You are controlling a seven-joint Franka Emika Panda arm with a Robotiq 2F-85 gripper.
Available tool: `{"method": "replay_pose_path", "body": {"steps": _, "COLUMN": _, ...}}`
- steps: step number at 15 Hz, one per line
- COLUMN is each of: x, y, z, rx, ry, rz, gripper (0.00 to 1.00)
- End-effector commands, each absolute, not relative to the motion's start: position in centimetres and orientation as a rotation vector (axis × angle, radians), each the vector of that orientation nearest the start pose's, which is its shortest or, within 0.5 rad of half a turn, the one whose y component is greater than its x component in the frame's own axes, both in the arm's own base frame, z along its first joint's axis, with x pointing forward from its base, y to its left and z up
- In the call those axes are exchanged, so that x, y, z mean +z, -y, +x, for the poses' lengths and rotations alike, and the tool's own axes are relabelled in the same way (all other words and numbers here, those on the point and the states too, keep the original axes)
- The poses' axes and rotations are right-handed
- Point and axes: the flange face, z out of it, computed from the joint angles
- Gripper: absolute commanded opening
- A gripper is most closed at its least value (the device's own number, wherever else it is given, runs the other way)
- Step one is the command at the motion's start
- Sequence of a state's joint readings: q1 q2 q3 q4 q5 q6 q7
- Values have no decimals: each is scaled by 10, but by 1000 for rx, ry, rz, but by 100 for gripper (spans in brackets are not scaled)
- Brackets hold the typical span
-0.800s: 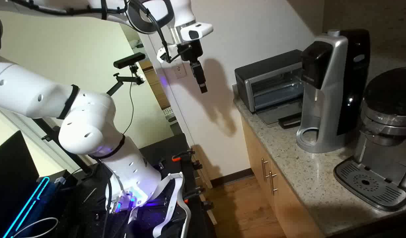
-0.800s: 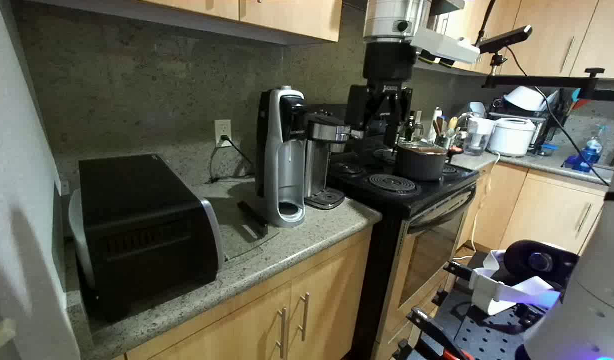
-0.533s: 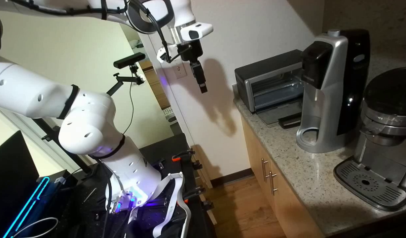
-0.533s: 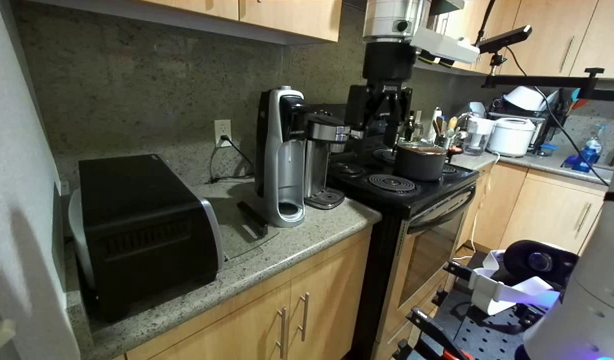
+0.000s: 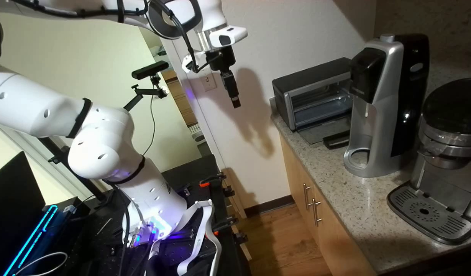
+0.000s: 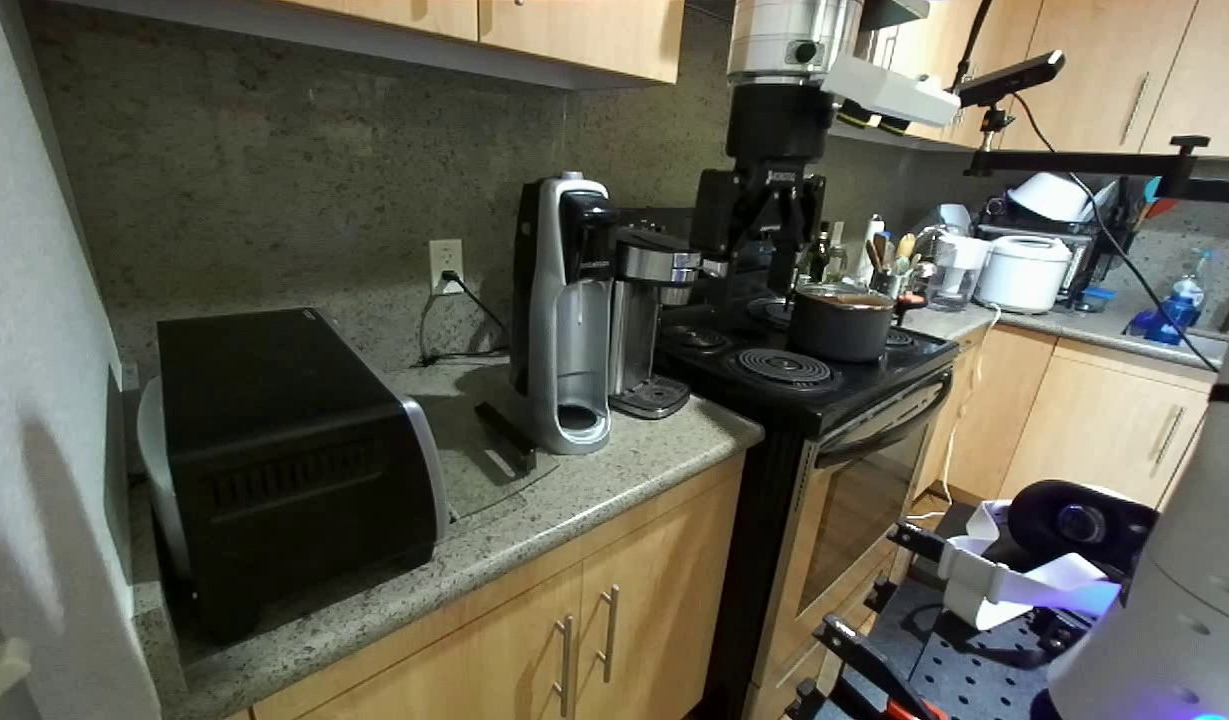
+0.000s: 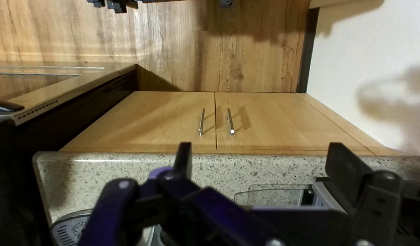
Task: Push the button on the machine
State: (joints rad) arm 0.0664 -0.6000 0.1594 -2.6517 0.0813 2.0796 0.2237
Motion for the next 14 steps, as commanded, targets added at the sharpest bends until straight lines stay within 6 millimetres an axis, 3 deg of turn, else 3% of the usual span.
{"method": "replay_pose_path", "body": {"steps": 1, "x": 437, "y": -80, "z": 353, "rx": -66, "ry": -133, "rz": -3133, "gripper": 100}}
{"method": "replay_pose_path", "body": {"steps": 6, "x": 458, "y": -67, "z": 363, "rx": -120, "ry": -163, "rz": -3086, "gripper": 100}}
{"method": "replay_pose_path", "body": {"steps": 14, "x": 518, "y": -19, "z": 397, "rx": -260, "ry": -283, "rz": -3011, "gripper": 100}}
